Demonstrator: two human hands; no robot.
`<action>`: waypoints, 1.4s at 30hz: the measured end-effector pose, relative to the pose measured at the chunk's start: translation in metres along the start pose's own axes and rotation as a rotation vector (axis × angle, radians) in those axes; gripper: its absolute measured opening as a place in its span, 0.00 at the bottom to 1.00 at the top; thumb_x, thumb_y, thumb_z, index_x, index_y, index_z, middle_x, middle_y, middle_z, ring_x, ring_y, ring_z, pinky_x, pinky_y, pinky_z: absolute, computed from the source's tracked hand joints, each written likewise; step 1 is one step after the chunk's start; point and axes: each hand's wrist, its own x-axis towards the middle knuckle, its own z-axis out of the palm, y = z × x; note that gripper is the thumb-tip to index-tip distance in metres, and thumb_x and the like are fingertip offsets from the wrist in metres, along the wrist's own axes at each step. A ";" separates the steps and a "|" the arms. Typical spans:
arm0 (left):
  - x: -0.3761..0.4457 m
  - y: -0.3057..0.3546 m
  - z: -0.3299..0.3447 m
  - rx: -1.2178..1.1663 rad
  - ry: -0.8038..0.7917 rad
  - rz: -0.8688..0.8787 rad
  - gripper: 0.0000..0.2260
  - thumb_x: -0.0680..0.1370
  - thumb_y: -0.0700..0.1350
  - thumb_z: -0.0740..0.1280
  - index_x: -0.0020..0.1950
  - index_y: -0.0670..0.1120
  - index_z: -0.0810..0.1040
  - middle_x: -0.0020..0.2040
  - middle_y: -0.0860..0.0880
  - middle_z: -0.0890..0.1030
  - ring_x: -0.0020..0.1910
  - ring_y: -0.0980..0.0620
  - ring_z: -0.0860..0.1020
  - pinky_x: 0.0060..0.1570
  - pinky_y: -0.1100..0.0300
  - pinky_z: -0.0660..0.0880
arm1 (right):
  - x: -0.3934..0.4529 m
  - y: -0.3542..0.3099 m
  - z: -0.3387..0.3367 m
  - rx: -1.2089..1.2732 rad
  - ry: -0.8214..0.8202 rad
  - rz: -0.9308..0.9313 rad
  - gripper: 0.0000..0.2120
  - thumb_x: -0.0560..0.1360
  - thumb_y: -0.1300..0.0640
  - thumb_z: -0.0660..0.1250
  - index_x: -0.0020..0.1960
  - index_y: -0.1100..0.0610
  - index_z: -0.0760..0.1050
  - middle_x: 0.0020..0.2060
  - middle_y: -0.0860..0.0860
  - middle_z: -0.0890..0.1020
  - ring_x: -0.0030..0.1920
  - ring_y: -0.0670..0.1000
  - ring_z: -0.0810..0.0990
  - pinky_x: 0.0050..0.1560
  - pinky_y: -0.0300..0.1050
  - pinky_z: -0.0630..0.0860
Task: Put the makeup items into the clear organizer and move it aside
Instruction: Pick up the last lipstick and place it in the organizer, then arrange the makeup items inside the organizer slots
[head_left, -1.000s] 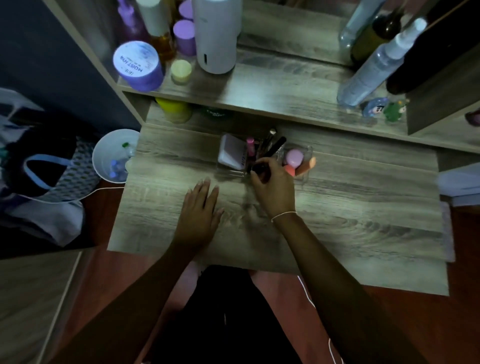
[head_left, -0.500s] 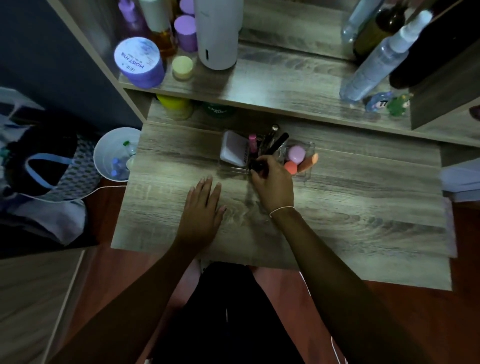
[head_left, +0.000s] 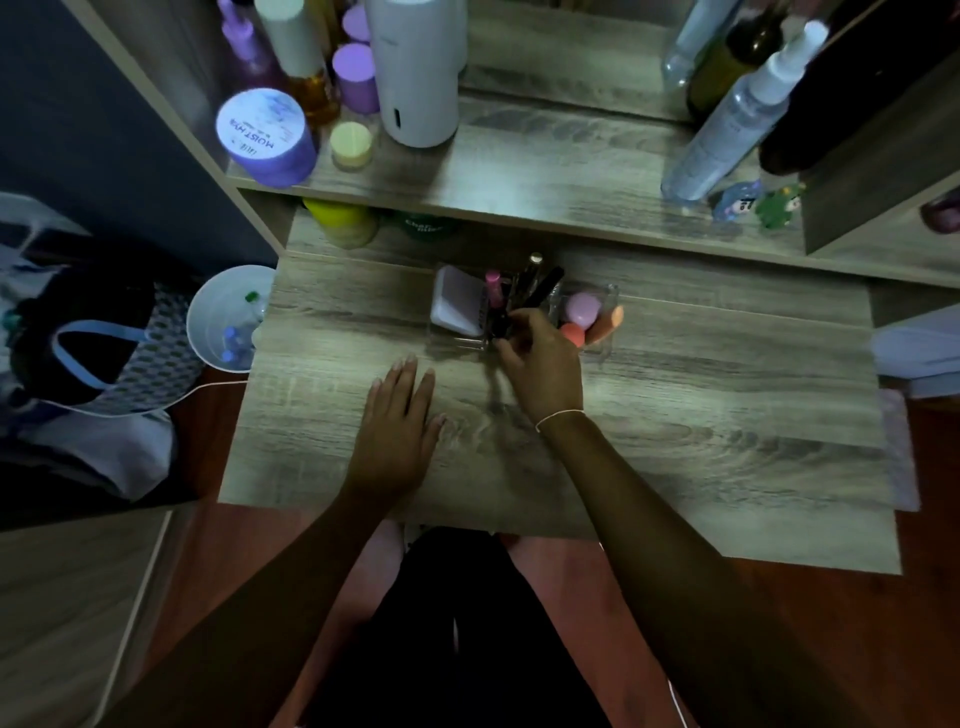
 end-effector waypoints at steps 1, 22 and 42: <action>0.000 0.000 0.000 -0.001 -0.005 -0.008 0.27 0.79 0.54 0.50 0.73 0.41 0.62 0.75 0.38 0.61 0.75 0.40 0.59 0.72 0.42 0.55 | -0.001 0.001 -0.001 0.002 0.003 0.005 0.15 0.73 0.58 0.69 0.59 0.56 0.74 0.46 0.54 0.83 0.46 0.52 0.81 0.47 0.51 0.80; 0.038 0.026 -0.071 -0.370 0.394 0.000 0.06 0.79 0.42 0.63 0.54 0.46 0.78 0.49 0.46 0.78 0.49 0.49 0.74 0.47 0.57 0.69 | -0.057 0.017 -0.032 0.154 0.139 0.172 0.10 0.73 0.59 0.68 0.54 0.56 0.78 0.41 0.55 0.84 0.39 0.51 0.81 0.43 0.47 0.78; 0.116 0.050 -0.088 -0.200 0.226 0.181 0.12 0.77 0.45 0.66 0.60 0.48 0.77 0.56 0.45 0.79 0.57 0.45 0.74 0.56 0.48 0.67 | 0.034 0.000 -0.013 0.115 0.251 0.222 0.05 0.72 0.58 0.70 0.44 0.60 0.78 0.39 0.55 0.79 0.47 0.57 0.77 0.67 0.45 0.58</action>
